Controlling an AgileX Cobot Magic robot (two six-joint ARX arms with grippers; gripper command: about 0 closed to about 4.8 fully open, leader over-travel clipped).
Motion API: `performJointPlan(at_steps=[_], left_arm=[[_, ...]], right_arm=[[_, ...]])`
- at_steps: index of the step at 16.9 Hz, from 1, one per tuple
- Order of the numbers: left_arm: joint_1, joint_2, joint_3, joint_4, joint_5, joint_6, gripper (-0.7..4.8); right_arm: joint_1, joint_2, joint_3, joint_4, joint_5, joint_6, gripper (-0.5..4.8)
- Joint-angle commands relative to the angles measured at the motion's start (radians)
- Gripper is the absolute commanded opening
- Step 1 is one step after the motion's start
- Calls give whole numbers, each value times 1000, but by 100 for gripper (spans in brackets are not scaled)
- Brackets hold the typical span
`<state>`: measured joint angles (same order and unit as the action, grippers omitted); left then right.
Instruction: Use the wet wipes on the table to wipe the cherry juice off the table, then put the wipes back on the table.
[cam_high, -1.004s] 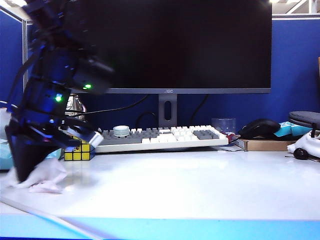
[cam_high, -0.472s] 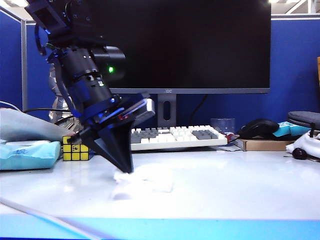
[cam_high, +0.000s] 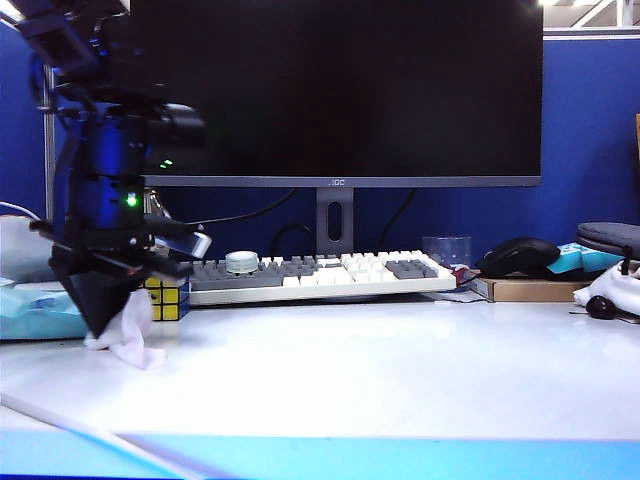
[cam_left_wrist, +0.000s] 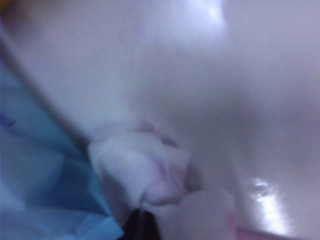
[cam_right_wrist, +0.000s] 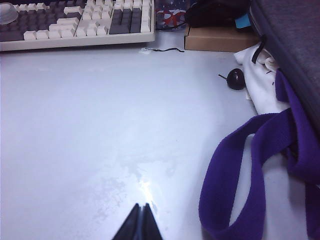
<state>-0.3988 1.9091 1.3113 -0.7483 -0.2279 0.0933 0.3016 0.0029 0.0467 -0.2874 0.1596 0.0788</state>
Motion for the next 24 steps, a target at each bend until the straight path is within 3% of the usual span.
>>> performJointPlan(at_steps=[1, 4, 5, 7, 9, 10, 15, 19, 22, 24], left_arm=[[1, -1, 0, 157, 351, -32, -5], [-29, 19, 18, 259, 621, -119, -5], [-55, 34, 52, 274, 614, -128, -6], [-87, 64, 128, 261, 468, -123, -5], [-97, 121, 253, 192, 223, -63, -5], [-93, 163, 335, 118, 45, -9, -6], [-58, 187, 392, -67, -53, 41, -6], [-50, 223, 391, -80, 93, 41, -5], [-92, 287, 391, -61, 171, 29, -6], [-121, 311, 392, -64, 272, 29, -5]], right_arm=[[0, 0, 0, 3, -2, 3, -4], [-1, 0, 0, 4, -2, 3, -4], [0, 0, 0, 3, -3, 3, -4], [0, 0, 0, 4, -2, 3, -4], [0, 0, 0, 3, -2, 3, -4], [0, 0, 0, 3, -2, 3, -4], [0, 0, 0, 3, -2, 3, -4], [0, 0, 0, 4, -2, 3, -4], [0, 0, 0, 3, -2, 3, -4], [0, 0, 0, 3, -2, 3, -4]])
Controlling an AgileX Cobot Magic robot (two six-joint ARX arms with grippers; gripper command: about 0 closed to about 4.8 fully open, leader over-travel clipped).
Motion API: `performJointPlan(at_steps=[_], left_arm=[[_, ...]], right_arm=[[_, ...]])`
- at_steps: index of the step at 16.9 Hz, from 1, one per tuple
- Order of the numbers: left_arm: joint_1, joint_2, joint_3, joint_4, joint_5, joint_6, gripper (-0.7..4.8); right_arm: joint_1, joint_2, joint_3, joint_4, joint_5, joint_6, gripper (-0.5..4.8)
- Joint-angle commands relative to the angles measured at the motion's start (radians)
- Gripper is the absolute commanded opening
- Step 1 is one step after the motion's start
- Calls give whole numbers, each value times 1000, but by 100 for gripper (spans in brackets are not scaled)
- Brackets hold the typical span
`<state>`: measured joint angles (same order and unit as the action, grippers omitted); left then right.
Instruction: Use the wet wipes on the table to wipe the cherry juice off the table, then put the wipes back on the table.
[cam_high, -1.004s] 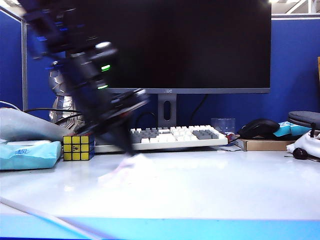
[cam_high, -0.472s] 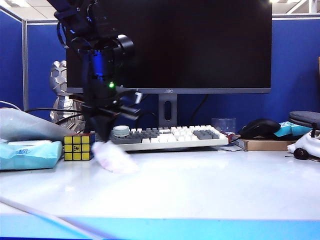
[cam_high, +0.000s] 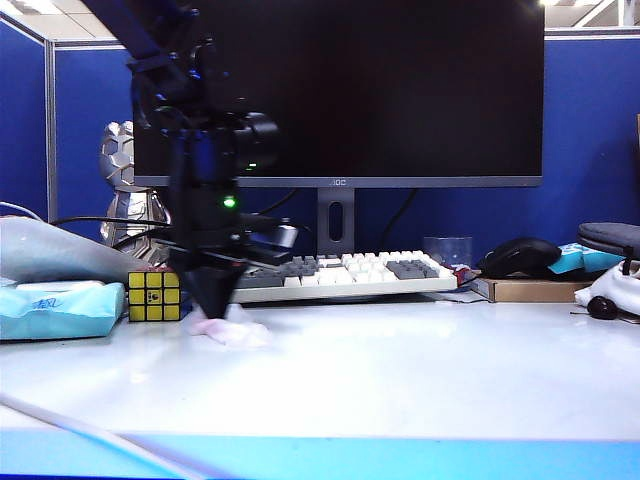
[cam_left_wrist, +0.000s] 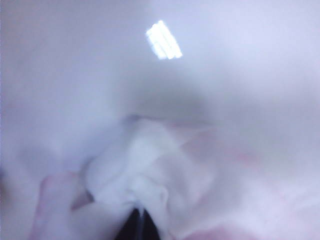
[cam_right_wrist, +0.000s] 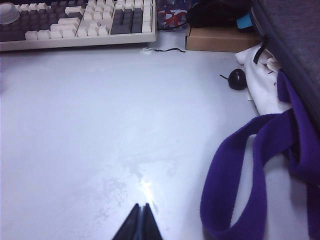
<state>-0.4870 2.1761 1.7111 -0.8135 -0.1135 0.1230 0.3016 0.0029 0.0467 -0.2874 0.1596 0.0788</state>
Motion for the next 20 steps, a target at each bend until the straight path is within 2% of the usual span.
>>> performJointPlan(at_steps=[1, 3, 6, 7, 9, 12, 15, 17, 20], left_arm=[[-74, 45, -7, -9, 221, -4, -6], [-149, 43, 13, -59, 283, 13, -5], [-290, 43, 40, -179, 339, 105, -6], [-321, 43, 40, -209, 321, 113, -6], [-346, 43, 39, -256, 183, 111, -6], [-273, 43, 39, -259, -53, 59, -5], [-89, 43, 39, -244, -76, -29, -6], [0, 43, 40, -171, -17, -51, -6], [31, 43, 58, -24, 197, -130, -6]], right_arm=[[0, 0, 0, 3, -2, 3, -4], [0, 0, 0, 4, -2, 3, -4], [0, 0, 0, 3, -2, 3, -4], [0, 0, 0, 3, -2, 3, -4], [0, 0, 0, 3, -2, 3, -4], [0, 0, 0, 4, -2, 3, -4], [0, 0, 0, 3, -2, 3, -4], [0, 0, 0, 3, -2, 3, -4], [0, 0, 0, 3, -2, 3, -4]])
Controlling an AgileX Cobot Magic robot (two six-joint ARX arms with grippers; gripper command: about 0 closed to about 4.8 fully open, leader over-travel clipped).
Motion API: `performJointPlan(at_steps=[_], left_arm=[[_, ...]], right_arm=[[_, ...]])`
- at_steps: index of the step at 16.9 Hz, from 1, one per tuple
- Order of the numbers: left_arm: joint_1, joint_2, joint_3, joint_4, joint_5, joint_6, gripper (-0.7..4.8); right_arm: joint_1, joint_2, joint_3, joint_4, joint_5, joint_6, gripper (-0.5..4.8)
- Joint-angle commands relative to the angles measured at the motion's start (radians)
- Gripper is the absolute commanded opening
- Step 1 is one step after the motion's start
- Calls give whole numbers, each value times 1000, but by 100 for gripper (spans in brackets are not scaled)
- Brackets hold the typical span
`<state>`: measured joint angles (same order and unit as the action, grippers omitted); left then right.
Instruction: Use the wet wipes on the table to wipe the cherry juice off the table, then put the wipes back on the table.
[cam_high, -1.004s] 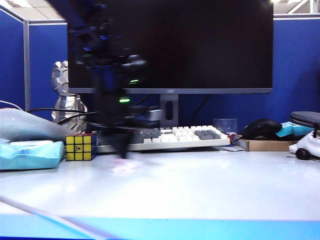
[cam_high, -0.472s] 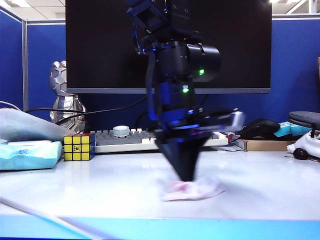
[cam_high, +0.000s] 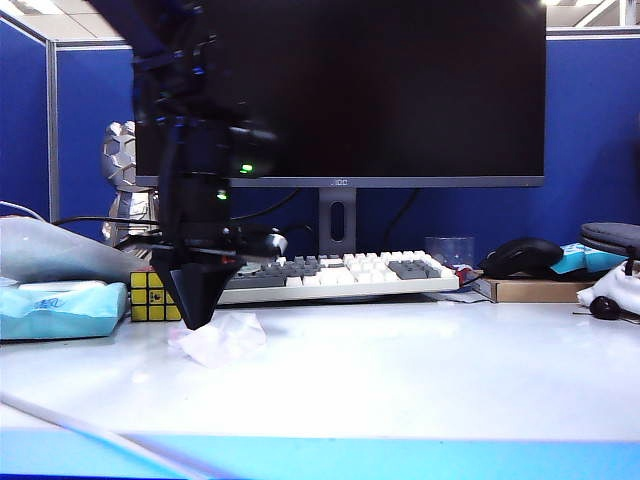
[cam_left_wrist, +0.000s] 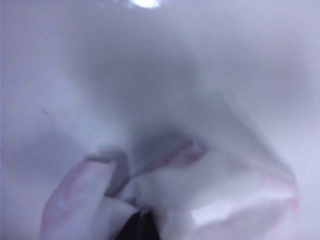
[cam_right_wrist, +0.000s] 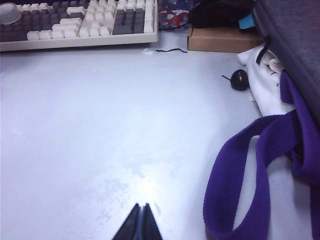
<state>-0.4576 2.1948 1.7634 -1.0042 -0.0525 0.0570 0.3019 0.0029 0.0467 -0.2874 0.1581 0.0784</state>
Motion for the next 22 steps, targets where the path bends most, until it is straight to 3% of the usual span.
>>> performJointPlan(at_steps=[1, 3, 4, 7, 11, 14, 18, 19, 22], left_arm=[[-13, 24, 8, 198, 189, -87, -6], [-68, 24, 17, 320, 423, -182, -6], [-104, 24, 17, 394, 493, -239, -5], [-182, 24, 17, 498, 598, -278, -5], [-202, 25, 17, 381, 407, -198, -6], [-142, 25, 17, 193, 137, -67, -6], [-31, 25, 17, -2, -79, -38, -6], [3, 24, 17, -53, -124, -38, -6], [60, 24, 17, -116, -120, -37, -6]], right_arm=[[-1, 0, 0, 3, -2, 3, -4], [-1, 0, 0, 3, 0, 3, -4], [-1, 0, 0, 3, 0, 3, -4], [-1, 0, 0, 3, -1, 3, -4], [-1, 0, 0, 3, 0, 3, -4], [-1, 0, 0, 4, 0, 3, -4], [-1, 0, 0, 3, 0, 3, -4], [-1, 0, 0, 3, 0, 3, -4], [-1, 0, 0, 3, 0, 3, -4]])
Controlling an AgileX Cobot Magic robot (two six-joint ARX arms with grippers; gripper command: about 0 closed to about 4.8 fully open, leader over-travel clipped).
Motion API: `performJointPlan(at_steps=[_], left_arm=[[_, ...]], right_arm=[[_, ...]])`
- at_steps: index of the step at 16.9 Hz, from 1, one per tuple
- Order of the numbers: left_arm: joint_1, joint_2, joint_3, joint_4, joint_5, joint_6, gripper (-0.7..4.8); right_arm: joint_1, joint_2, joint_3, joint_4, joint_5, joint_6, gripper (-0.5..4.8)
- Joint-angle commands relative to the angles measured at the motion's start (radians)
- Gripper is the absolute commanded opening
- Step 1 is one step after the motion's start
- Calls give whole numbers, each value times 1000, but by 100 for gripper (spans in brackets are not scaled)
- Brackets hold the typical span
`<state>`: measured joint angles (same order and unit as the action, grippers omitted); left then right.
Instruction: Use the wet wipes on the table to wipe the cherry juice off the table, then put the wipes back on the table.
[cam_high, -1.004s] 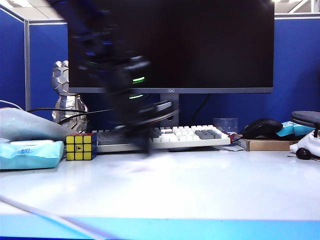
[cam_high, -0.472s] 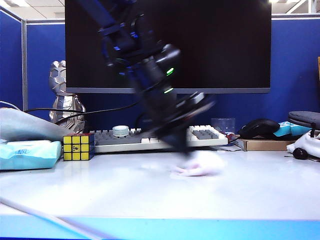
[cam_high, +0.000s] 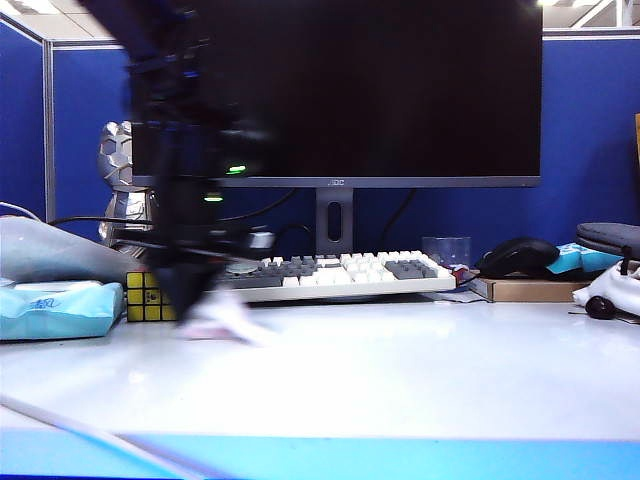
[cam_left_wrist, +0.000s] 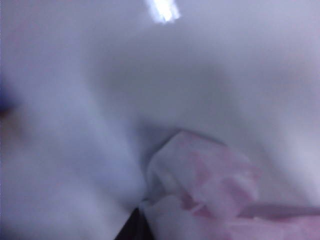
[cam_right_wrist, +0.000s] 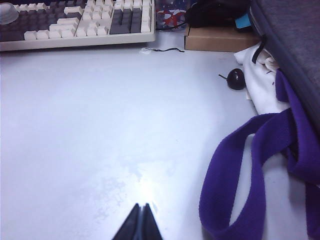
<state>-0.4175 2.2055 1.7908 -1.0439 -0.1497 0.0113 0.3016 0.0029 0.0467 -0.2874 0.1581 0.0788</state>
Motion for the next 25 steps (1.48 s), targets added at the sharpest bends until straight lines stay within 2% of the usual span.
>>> performJointPlan(at_steps=[1, 3, 4, 11, 13, 14, 15, 16, 20, 23, 25], left_arm=[[23, 11, -11, -93, 35, 31, -4], [15, -6, -11, -104, 200, 44, 111], [3, -18, -11, -103, 217, 43, 126], [-8, -256, -11, -23, 215, -1, 126], [-8, -338, -11, 15, 230, -7, 115], [-8, -376, -11, 41, 234, -20, 90], [-8, -430, -11, 69, 233, -29, 16], [-8, -474, -11, 90, 232, -28, -6], [-1, -660, -11, 217, 197, -30, -6], [0, -837, -15, 335, 57, -30, -6], [9, -914, -47, 418, 39, -27, -6]], right_arm=[[0, 0, 0, 3, 0, 3, -4], [0, 0, 0, 3, 0, 3, -4], [0, 0, 0, 3, 0, 3, -4], [0, 0, 0, 4, 0, 3, -4], [0, 0, 0, 3, 0, 3, -4], [0, 0, 0, 4, 0, 3, -4], [0, 0, 0, 4, 0, 3, -4], [0, 0, 0, 3, 0, 3, -4], [0, 0, 0, 4, 0, 3, -4], [0, 0, 0, 4, 0, 3, -4], [0, 0, 0, 3, 0, 3, -4]])
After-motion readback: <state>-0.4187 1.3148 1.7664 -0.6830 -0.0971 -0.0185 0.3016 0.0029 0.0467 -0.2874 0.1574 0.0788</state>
